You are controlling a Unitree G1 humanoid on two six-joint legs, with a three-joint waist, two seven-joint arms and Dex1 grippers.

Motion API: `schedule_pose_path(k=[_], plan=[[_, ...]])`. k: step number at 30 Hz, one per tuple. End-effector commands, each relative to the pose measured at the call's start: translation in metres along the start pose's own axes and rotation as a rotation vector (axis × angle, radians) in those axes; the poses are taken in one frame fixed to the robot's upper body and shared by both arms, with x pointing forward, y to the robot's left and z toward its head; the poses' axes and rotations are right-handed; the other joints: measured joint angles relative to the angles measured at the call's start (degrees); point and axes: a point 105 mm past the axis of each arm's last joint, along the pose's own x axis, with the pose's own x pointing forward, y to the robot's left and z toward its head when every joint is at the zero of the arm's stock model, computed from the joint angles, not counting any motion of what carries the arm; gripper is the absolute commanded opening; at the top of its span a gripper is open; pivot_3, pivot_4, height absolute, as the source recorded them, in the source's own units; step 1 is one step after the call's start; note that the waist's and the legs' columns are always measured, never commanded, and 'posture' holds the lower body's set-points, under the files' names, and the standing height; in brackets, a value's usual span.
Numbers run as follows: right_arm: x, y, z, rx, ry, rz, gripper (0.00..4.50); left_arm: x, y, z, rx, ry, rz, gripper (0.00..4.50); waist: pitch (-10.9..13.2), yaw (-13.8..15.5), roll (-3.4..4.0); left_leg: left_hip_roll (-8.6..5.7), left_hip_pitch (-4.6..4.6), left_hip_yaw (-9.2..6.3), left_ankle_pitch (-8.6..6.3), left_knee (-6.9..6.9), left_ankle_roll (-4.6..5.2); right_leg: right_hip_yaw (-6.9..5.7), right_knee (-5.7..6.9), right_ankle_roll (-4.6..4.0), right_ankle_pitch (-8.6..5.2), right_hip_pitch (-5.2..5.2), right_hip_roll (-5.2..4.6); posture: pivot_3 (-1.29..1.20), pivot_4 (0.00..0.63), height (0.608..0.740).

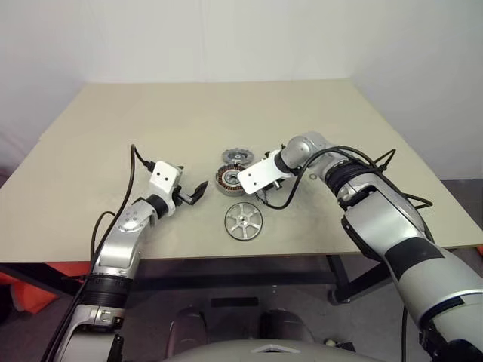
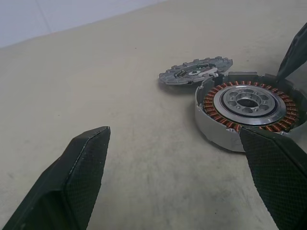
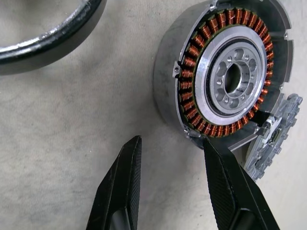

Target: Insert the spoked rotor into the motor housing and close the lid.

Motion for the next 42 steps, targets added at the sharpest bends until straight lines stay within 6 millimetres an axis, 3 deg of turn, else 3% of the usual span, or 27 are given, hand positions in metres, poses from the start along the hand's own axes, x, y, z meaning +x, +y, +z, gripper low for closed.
schedule_pose_path(k=[1,6,8,13,23,31,36,39,42], plan=[[-0.005,-0.011,0.003,-0.026,0.008,-0.034,2.21,-0.002,0.006,0.016,0.036,-0.054,0.02,4.5,0.0,0.0,0.0,0.0,0.01,0.0,0.0,0.0,0.0,0.01,0.0,0.0,0.0,0.0,0.0,0.0,0.0,0.74],[0.0,-0.008,0.001,-0.017,0.015,-0.029,2.04,-0.003,0.005,0.017,0.039,-0.055,0.023,4.5,0.0,0.0,0.0,0.0,0.01,0.0,0.0,0.0,0.0,0.02,0.02,0.0,0.0,0.0,0.0,0.0,0.0,0.74],[0.001,-0.005,0.001,-0.017,0.018,-0.018,1.63,-0.004,0.005,0.017,0.041,-0.055,0.026,4.5,0.0,0.0,0.0,0.0,0.04,0.01,0.0,0.0,0.0,0.03,0.04,0.0,0.0,0.01,0.0,0.0,0.0,0.74],[0.001,-0.009,0.001,-0.029,0.024,-0.039,0.02,-0.005,0.007,0.017,0.044,-0.055,0.034,4.5,0.0,0.0,0.0,0.0,0.09,0.01,0.0,0.01,0.0,0.05,0.08,0.0,0.0,0.03,0.0,0.0,0.0,0.74],[-0.007,-0.031,0.002,0.035,0.019,-0.165,0.02,-0.003,0.008,0.017,0.045,-0.056,0.038,4.5,0.0,0.0,0.03,0.0,0.15,0.02,0.0,0.02,0.0,0.12,0.13,0.0,0.0,0.03,0.0,0.0,0.0,0.74],[-0.042,-0.043,-0.012,0.036,0.033,-0.224,0.02,-0.001,0.005,0.016,0.039,-0.057,0.033,4.5,0.2,0.0,0.19,0.0,0.01,0.02,0.0,0.02,0.0,0.11,0.1,0.0,0.0,-0.04,0.0,0.0,0.0,0.74],[-0.072,-0.033,-0.03,0.009,0.055,-0.187,0.02,0.002,0.004,0.015,0.032,-0.059,0.031,4.5,0.2,0.1,0.18,-0.01,-0.19,0.02,-0.03,0.02,0.05,0.07,0.03,-0.02,-0.02,-0.15,0.0,0.0,0.0,0.74],[-0.078,-0.026,-0.032,-0.008,0.043,-0.157,0.02,0.002,0.004,0.015,0.031,-0.06,0.031,4.5,0.2,0.0,0.18,-0.01,-0.19,0.03,-0.04,0.03,0.07,0.07,0.02,-0.02,-0.02,-0.17,0.0,0.0,0.0,0.74],[-0.08,-0.003,-0.035,-0.041,0.014,-0.078,0.02,0.003,0.005,0.015,0.029,-0.061,0.032,4.5,0.2,0.0,0.17,-0.01,-0.16,0.06,-0.04,0.04,0.07,0.05,0.05,-0.02,-0.02,-0.18,0.04,0.0,0.0,0.74]])
